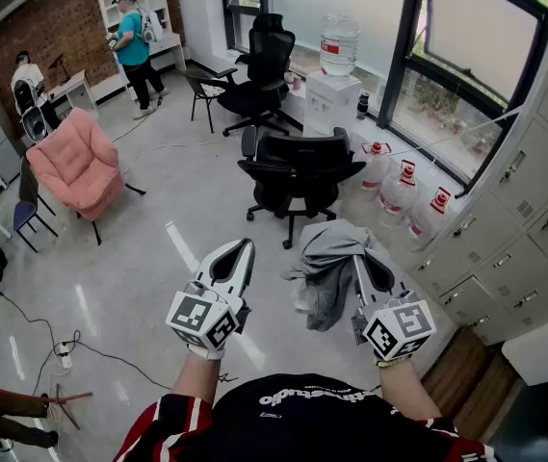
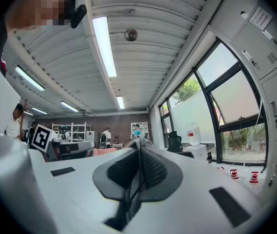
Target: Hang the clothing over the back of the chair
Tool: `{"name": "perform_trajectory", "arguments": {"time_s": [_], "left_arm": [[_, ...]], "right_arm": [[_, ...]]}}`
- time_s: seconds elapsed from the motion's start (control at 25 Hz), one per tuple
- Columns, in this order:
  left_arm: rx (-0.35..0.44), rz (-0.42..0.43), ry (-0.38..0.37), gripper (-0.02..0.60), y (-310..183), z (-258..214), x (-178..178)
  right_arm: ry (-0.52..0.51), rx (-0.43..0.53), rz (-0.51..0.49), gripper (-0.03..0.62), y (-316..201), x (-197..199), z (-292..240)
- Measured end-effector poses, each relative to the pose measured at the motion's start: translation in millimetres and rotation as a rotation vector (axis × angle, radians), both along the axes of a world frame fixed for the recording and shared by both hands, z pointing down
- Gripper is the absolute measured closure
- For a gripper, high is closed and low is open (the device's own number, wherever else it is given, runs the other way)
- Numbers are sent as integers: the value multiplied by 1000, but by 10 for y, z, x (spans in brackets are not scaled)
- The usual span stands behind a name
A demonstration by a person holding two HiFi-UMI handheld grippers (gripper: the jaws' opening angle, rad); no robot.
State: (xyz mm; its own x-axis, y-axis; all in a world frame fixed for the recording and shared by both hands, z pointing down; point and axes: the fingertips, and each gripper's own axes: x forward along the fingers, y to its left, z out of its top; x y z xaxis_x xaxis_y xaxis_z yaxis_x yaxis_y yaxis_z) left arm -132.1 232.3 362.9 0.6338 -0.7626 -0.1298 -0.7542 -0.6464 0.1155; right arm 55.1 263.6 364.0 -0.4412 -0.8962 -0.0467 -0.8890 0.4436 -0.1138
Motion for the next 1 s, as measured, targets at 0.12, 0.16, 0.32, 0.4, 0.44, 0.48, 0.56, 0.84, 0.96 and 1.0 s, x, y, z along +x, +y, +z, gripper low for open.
{"name": "perform_trajectory", "arguments": {"time_s": [0.12, 0.16, 0.32, 0.4, 0.44, 0.48, 0.56, 0.84, 0.96, 1.0], "left_arm": [[-6, 6, 3, 557, 11, -6, 51], [-8, 7, 5, 557, 15, -12, 64], [-9, 11, 14, 557, 23, -30, 88], [-12, 11, 17, 557, 32, -22, 86], [-13, 12, 16, 557, 38, -16, 90], [-13, 13, 15, 557, 43, -12, 100], [-14, 16, 15, 557, 42, -8, 128], [-25, 15, 15, 557, 34, 40, 190], [-27, 15, 8, 557, 31, 34, 230], [-30, 14, 5, 557, 36, 30, 241]], "right_arm": [[15, 10, -6, 575, -1, 28, -13], [17, 9, -4, 575, 0, 35, -20], [12, 3, -2, 576, 3, 46, -24], [4, 1, -7, 576, 17, 30, -10], [-4, -1, -9, 574, 23, 27, -4], [-14, -5, -11, 574, 25, 31, 0], [-27, -12, -13, 574, 18, 51, 7], [-20, -11, -19, 574, 30, 91, 28], [-23, -17, -24, 574, 21, 120, 34], [-25, -19, -27, 574, 23, 128, 35]]}}
